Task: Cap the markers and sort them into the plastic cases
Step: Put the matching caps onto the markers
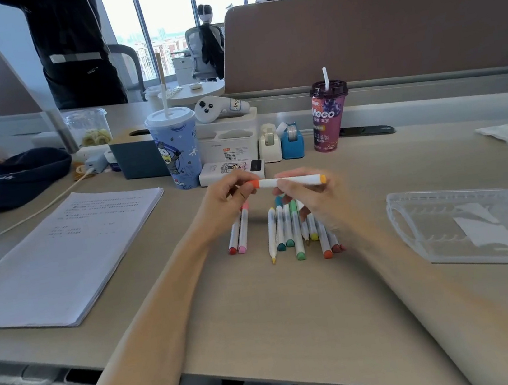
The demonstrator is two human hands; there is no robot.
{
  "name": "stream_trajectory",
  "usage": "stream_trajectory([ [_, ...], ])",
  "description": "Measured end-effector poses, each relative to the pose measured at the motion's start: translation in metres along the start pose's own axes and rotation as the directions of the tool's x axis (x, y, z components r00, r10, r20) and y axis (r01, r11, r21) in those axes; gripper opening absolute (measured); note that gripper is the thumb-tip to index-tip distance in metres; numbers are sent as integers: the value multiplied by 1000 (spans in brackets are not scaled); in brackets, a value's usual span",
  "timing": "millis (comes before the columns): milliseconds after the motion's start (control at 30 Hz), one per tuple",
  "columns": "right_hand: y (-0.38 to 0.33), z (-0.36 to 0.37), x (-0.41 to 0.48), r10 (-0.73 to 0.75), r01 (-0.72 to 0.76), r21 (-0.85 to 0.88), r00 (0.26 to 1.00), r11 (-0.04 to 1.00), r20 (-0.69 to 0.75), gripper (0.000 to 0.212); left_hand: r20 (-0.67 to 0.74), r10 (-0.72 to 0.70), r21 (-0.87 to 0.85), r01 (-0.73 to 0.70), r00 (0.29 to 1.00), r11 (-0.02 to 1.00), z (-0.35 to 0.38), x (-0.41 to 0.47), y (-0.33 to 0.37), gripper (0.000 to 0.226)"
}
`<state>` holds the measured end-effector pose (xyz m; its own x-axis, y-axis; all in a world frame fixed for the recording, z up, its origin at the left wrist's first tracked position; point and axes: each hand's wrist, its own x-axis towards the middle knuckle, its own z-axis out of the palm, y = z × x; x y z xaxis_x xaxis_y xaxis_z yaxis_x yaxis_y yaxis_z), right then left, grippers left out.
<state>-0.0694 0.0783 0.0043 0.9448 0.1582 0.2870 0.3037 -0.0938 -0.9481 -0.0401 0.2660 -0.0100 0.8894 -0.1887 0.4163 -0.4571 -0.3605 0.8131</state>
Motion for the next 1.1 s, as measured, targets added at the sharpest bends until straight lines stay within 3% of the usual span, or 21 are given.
stream_trajectory([
  [100, -1, 3, -3, -78, 80, -30, 996, 996, 44, 11, -8, -100, -91, 99, 995, 991, -7, 2, -7, 21],
  [233, 4, -1, -10, -148, 171, -203, 981, 964, 122, 16, 16, -151, -80, 151, 988, 985, -4, 2, -9, 23],
  [433, 10, -1, -8, -90, 175, -287, 954, 942, 284, 14, -17, -282, -44, 282, 959, 959, -3, 3, -13, 26],
  [567, 15, -7, -3, -90, 138, -266, 979, 954, 183, 17, -65, -319, 60, 323, 946, 945, 5, 8, -17, 25],
  [733, 22, -15, 7, -89, 110, -323, 993, 940, 81, 19, 17, -331, 263, 315, 944, 912, 15, 17, -17, 22],
  [967, 28, -30, 14, -3, -9, -360, 999, 933, -33, 13, 49, -319, 306, 290, 946, 907, 22, 16, -20, 29],
  [1100, 29, -35, 17, 39, -60, -358, 997, 932, -66, 15, 47, -282, 459, 230, 958, 858, 23, 16, -20, 31],
])
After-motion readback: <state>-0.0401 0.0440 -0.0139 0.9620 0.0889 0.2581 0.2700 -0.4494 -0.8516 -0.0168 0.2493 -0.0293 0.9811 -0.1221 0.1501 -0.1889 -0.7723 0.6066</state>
